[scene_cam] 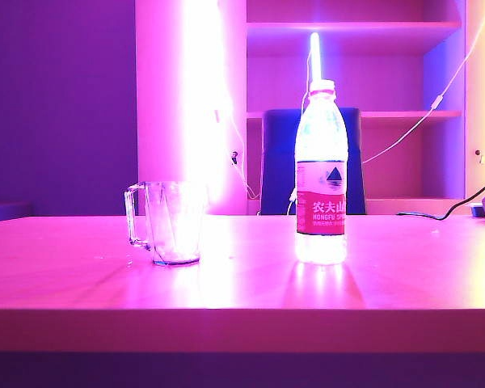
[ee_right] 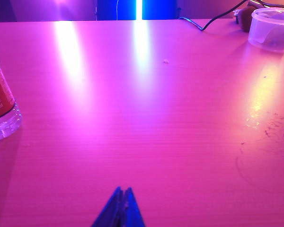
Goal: Pick up the mineral water bottle on the table and pour water into the mug until it's half full.
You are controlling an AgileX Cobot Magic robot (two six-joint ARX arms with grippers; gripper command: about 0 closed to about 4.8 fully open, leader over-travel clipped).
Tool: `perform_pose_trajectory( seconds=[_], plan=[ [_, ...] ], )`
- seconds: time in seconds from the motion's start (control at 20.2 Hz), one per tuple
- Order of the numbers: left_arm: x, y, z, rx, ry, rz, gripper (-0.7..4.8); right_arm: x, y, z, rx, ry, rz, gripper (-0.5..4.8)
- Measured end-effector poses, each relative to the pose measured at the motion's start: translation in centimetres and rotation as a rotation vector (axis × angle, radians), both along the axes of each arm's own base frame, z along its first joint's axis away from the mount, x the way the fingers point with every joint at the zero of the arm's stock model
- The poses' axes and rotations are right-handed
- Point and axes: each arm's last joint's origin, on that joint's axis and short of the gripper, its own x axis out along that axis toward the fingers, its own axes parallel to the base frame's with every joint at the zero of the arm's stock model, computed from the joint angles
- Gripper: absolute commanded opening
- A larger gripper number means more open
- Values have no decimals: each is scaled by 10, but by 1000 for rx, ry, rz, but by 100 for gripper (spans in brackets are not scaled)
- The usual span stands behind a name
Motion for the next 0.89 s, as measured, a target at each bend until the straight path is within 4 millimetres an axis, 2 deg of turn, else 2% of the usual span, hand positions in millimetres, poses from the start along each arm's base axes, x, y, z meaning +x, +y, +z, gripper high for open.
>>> perform_pose_trajectory(
  seconds=[0.49, 0.59, 0.69, 0.79, 0.89],
  plan=[
    [0, 0, 2, -5, 0, 1, -5, 0, 0, 2, 0, -11, 3, -2],
    [-3, 0, 20, -61, -45, -2, -5, -4, 1, 24, 3, -73, 15, -1],
    [-17, 0, 74, -119, -242, -67, -5, -20, 3, 80, 113, -270, 22, -1],
    [-29, -3, 101, -125, -317, -206, -5, -31, 5, 103, 146, -334, 62, -1],
    [-35, -8, 114, -120, -222, -393, -5, -39, 8, 119, 155, -300, 164, 1]
  ],
)
